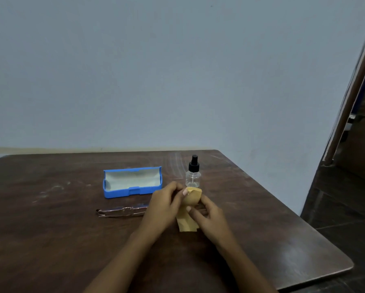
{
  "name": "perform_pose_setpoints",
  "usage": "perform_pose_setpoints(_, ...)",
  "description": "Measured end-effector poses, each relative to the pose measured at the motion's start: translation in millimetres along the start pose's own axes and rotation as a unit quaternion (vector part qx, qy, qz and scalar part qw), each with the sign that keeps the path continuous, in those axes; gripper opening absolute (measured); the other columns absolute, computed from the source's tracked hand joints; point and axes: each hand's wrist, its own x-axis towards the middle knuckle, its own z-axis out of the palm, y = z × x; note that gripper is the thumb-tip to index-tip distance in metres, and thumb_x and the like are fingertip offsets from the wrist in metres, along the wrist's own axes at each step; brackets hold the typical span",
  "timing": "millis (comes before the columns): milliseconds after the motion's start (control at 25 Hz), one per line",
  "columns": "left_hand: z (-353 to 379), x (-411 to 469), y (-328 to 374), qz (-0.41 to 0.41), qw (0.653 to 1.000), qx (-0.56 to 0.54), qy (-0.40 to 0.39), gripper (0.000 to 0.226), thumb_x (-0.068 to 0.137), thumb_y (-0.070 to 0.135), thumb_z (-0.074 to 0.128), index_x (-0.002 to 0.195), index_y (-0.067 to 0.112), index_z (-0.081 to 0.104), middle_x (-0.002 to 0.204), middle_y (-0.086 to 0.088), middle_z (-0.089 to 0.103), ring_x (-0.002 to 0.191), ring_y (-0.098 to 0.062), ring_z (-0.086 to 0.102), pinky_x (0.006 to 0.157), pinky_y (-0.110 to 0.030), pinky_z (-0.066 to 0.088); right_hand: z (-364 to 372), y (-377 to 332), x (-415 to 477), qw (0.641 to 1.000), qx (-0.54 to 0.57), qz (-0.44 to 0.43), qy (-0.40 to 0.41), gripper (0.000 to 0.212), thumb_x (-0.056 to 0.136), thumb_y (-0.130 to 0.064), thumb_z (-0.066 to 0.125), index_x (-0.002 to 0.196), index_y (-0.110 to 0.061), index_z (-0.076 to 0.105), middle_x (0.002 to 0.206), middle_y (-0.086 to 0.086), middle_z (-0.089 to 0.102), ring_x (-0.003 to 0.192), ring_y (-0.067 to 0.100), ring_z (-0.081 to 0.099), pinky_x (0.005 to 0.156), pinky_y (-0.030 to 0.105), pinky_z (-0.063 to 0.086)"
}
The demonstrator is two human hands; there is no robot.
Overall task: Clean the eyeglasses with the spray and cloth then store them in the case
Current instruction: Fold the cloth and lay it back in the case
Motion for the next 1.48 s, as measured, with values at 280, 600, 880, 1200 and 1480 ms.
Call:
perform_pose_setpoints(280,-16.6,10.6,15.9,-0.212,0.934,-0.284,0.042,0.017,0.094,0.019,0.042,0.092,0.007,0.053,0.076,-0.005,0.059,0.071,-0.018,0.059,0.054,-0.022,0.054,-1.6,-0.1,2.9,0.998,0.043,0.039,0.016,0.019,0.072,-0.01,0.074,0.079,-0.025,0.064,0.083,0.005,0.068,0.079,0.019,0.062,0.071,0.034,0.052)
perform_pose_setpoints(600,-50.0,11.8,11.7,-0.265,0.885,-0.374,0.077,0.015,0.085,0.024,0.058,0.085,0.01,0.055,0.09,-0.008,0.064,0.077,-0.02,0.062,0.052,-0.023,0.054,3.1,-21.2,4.3,0.995,0.089,0.035,0.013,0.017,0.081,-0.005,0.064,0.077,-0.022,0.064,0.078,-0.007,0.065,0.07,0.0,0.06,0.06,0.008,0.045)
perform_pose_setpoints(880,-64.4,4.7,-14.6,-0.293,0.865,-0.385,0.129,0.011,0.082,0.008,0.062,0.091,0.003,0.059,0.091,-0.012,0.061,0.081,-0.018,0.059,0.048,-0.018,0.055,17.8,-33.2,13.4,0.981,0.171,0.09,-0.034,0.02,0.09,-0.012,0.052,0.078,-0.017,0.067,0.068,-0.004,0.061,0.06,0.001,0.052,0.05,0.011,0.039)
perform_pose_setpoints(1200,-88.6,6.8,-39.5,-0.284,0.877,-0.326,0.209,0.008,0.085,0.006,0.056,0.091,0.002,0.053,0.084,-0.009,0.056,0.083,-0.02,0.055,0.051,-0.02,0.055,32.4,-45.3,27.3,0.898,0.41,0.159,-0.033,0.033,0.076,0.019,0.056,0.103,-0.001,0.055,0.087,0.014,0.064,0.077,0.021,0.06,0.055,0.019,0.055)
perform_pose_setpoints(1480,-106.1,8.9,-70.5,-0.268,0.9,-0.234,0.252,0.012,0.081,0.009,0.063,0.073,0.011,0.056,0.083,-0.014,0.06,0.078,-0.024,0.055,0.067,-0.036,0.051,55.0,-54.3,57.8,0.937,0.317,0.133,0.052,0.021,0.079,0.008,0.061,0.092,-0.007,0.056,0.078,0.006,0.058,0.067,0.016,0.056,0.041,0.017,0.048)
